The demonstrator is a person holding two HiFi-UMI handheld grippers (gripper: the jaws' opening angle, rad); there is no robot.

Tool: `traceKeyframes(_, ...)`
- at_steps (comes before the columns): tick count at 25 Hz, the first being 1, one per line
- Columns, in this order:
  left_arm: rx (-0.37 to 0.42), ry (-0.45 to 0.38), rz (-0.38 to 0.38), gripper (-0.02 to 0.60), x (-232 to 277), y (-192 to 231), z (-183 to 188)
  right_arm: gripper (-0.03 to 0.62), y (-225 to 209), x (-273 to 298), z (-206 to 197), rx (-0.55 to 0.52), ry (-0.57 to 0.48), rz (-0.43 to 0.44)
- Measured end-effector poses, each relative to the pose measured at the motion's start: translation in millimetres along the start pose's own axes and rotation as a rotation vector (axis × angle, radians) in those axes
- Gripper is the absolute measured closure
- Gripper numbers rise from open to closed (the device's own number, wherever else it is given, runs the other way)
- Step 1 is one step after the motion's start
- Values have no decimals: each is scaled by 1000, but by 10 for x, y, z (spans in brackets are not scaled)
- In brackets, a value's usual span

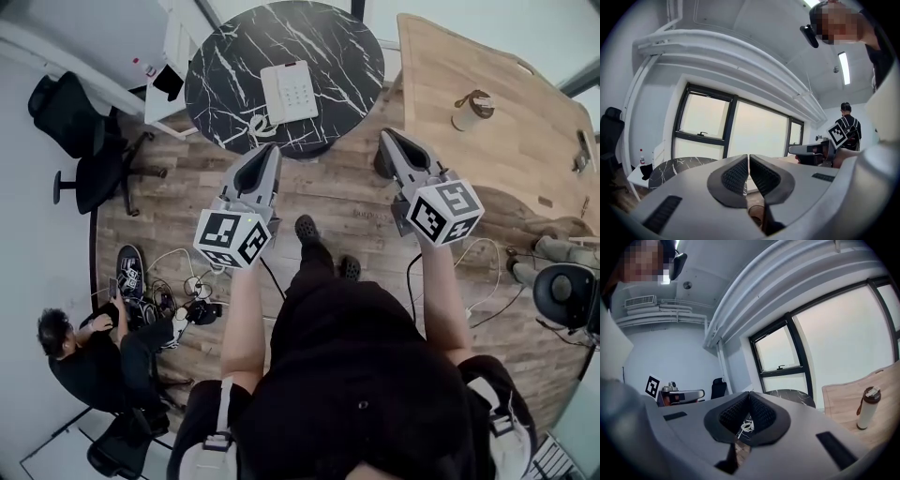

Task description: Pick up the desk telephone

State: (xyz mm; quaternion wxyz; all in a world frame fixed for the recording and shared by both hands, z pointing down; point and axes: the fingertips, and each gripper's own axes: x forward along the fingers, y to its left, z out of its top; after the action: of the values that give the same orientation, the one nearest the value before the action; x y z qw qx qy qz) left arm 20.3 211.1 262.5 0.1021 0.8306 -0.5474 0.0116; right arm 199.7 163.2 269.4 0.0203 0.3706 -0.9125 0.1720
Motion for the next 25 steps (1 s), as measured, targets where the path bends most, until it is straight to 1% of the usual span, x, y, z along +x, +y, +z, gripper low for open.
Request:
traceKeyframes(3,6,4,-13,557,145,208,53,565,-36,259,70,-3,21,-23)
traceKeyframes(6,-4,8,-24,557,282,430,58,565,-86,489,105,2,41,-45)
traceKeyframes(14,-33,46,-79,557,574,895,-11,565,-186,897,127,31,48,-124)
traceKeyframes(21,-41,77,-115,557,720,1206,-77,565,-135,1245,39,37,70,-146)
traceKeyframes(25,-64,95,-120,557,730,1317,-147,565,-73,1336,-59,50,84,-130)
